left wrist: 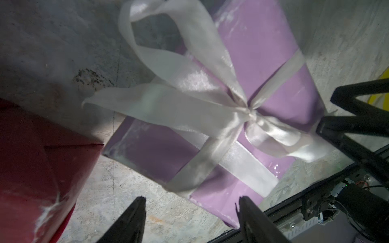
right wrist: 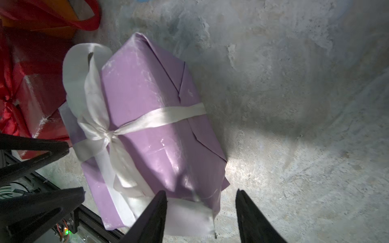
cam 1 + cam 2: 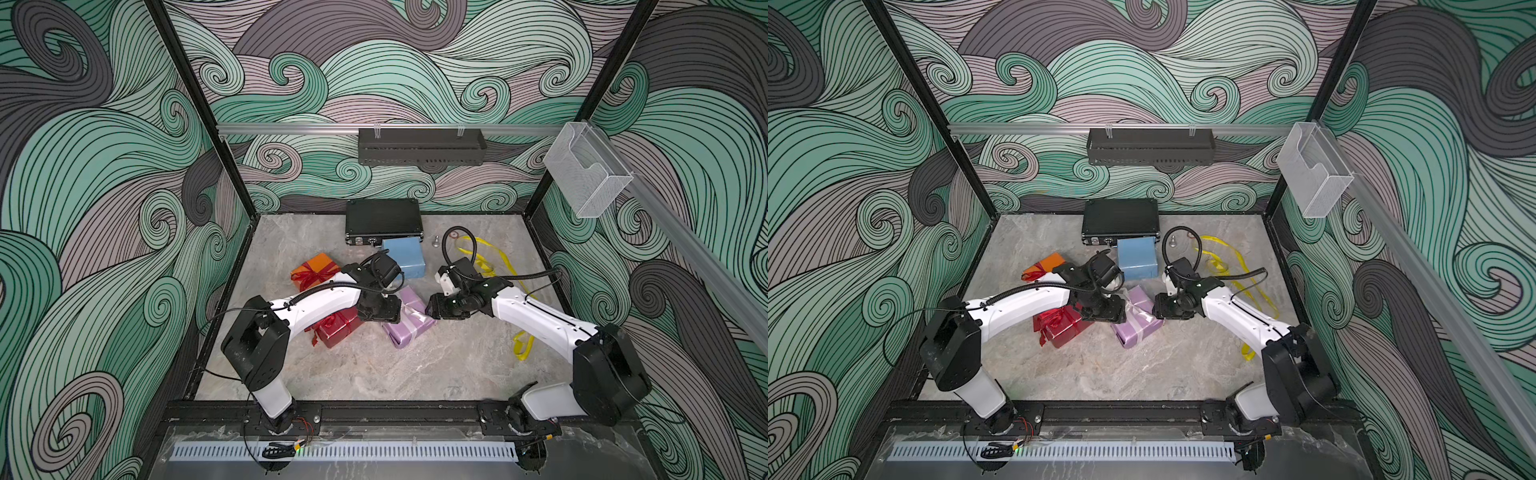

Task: Untie the ribbon bows on the gift boxes
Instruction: Untie the ribbon from the gift box.

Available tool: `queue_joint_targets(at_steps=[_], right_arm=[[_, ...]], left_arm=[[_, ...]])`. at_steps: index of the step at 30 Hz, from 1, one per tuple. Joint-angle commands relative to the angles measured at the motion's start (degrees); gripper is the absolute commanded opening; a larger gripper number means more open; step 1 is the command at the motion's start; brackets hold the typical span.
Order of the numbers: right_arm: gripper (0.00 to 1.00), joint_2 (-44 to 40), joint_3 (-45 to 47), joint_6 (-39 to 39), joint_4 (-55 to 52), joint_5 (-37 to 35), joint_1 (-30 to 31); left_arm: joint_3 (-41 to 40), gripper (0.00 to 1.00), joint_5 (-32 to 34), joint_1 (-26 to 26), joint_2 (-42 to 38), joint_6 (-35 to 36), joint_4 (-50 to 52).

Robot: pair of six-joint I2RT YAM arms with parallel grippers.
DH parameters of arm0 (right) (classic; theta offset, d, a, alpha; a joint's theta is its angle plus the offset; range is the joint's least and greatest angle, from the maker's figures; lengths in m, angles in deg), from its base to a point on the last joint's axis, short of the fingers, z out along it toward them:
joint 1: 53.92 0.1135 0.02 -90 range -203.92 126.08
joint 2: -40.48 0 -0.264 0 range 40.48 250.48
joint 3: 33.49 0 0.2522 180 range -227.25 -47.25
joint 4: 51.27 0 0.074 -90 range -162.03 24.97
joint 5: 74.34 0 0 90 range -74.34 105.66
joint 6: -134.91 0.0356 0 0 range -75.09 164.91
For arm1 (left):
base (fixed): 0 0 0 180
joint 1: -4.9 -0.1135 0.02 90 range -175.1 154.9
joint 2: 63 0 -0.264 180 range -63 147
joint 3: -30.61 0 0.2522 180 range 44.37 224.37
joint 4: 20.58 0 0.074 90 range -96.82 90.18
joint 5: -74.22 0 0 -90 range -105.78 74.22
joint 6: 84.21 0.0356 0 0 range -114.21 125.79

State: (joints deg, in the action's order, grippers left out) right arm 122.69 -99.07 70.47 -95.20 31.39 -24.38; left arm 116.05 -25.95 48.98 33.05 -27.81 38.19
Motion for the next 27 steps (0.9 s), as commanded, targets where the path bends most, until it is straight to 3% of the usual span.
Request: queue_joint_targets(at_steps=[1,7,19,27], right_arm=[[0.52,-1.2,0.8,1.8,3.3,4.3,-1.0],[0.45,0.3,1.8,3.3,6.2,9.3,-1.2],[0.26,-2.5,3.8,4.9,6.8,12.9,-1.2],[0.23,-5.9,6.4,6.6,7.3,17.0,-1.3]], left_arm=[[1.4,0.7,0.1,0.8,1.3,0.4,1.7],[1.9,0.7,0.4,0.9,1.9,0.5,2.0],[2.5,0.7,1.4,0.9,2.8,0.7,2.7],[2.8,0.7,1.4,0.9,3.4,0.9,2.9]])
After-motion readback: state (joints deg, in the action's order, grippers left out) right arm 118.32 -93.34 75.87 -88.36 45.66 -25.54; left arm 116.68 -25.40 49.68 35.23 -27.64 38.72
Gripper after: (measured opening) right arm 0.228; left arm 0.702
